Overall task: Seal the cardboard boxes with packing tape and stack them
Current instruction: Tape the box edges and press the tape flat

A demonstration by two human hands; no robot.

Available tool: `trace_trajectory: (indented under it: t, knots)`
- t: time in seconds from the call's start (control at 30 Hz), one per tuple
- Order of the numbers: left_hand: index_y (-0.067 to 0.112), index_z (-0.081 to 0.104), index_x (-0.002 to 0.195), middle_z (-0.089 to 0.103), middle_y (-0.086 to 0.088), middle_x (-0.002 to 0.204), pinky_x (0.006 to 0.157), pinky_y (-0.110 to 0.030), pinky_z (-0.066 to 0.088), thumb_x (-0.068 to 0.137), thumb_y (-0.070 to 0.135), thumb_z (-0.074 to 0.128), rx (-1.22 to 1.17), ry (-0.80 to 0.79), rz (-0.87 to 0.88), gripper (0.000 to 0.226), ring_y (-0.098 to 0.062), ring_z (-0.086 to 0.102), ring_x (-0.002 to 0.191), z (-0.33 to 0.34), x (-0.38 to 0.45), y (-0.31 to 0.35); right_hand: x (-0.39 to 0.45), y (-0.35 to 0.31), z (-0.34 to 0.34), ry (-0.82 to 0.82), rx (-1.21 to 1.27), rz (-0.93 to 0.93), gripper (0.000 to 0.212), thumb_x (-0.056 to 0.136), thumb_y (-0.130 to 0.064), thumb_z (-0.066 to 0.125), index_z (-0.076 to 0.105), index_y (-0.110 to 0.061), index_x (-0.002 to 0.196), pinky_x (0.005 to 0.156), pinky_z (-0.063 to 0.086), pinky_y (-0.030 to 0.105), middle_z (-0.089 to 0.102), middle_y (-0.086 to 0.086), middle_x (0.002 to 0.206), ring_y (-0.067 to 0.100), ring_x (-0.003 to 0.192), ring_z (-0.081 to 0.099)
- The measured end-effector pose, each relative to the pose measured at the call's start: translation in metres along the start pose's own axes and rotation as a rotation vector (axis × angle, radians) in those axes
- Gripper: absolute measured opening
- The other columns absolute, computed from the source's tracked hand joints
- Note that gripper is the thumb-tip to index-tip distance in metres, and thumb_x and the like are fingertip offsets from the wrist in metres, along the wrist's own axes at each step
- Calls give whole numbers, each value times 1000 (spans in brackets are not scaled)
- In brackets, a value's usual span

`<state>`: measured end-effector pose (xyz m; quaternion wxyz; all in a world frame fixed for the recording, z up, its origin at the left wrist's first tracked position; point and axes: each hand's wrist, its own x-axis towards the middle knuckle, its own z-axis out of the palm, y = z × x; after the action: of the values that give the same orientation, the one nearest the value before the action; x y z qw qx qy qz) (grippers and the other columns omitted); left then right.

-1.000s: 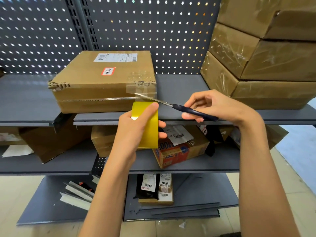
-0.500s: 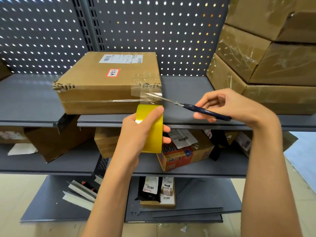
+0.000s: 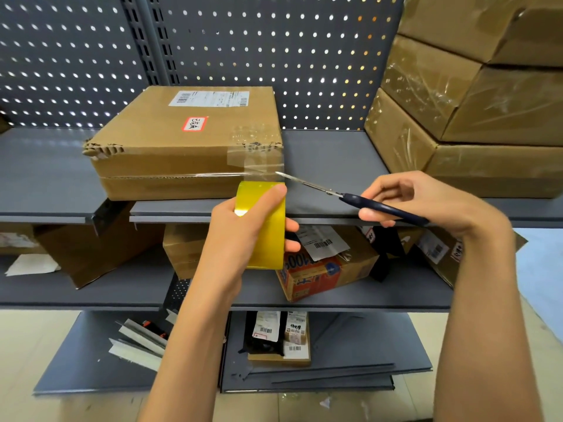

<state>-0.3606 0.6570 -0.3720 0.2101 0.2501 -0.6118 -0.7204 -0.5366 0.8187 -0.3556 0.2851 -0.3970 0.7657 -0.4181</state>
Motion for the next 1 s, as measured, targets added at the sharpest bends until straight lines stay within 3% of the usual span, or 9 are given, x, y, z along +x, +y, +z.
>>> trace_trajectory:
  t: [0.13,0.33,0.43,0.57,0.63,0.77,1.0]
  knots:
    - [15,61,85,68,-3,59,54,-32,54,87,34,62,4,4,1,19,-18,63,46,0,-1,0,15,-10,8,-44,-16,-11,59,46,-59,83,72,-16,84,70,43,31,61,7,64,15,61,53]
    - [15,61,87,68,-3,58,54,-32,55,87,34,63,-12,11,-6,19,-18,64,46,0,-1,0,27,-25,11,-92,-26,-53,48,47,-46,89,72,-13,79,66,41,31,66,2,65,15,58,50]
    - [13,61,87,68,-3,58,54,-32,55,87,33,63,-15,13,-5,20,-18,64,46,1,0,0,28,-25,8,-92,-26,-60,37,49,-42,81,73,-16,75,60,43,24,68,1,65,15,57,51]
    - [14,61,86,68,-3,58,54,-32,55,87,33,62,-16,17,-3,19,-18,63,46,1,0,0,29,-23,6,-80,-55,-84,5,70,-19,80,75,-20,70,53,41,17,66,-3,58,12,53,51]
    - [15,61,86,67,-3,58,53,-32,54,87,33,62,-17,19,-1,18,-18,63,45,2,-1,0,28,-22,7,-70,-44,-92,11,63,-26,82,75,-19,68,50,40,16,64,-2,56,12,51,49]
    - [15,61,86,68,-3,58,51,-31,54,87,33,62,-13,24,9,18,-18,63,45,2,-2,-1,30,-21,9,-47,-46,-118,44,46,-42,82,74,-8,73,48,39,18,64,5,58,14,50,48]
    - [15,61,86,68,-3,57,52,-32,55,87,32,62,-29,46,22,17,-18,63,45,3,-4,-3,33,-18,10,-55,-42,-125,46,47,-42,83,73,-6,74,50,40,22,65,16,64,15,49,48]
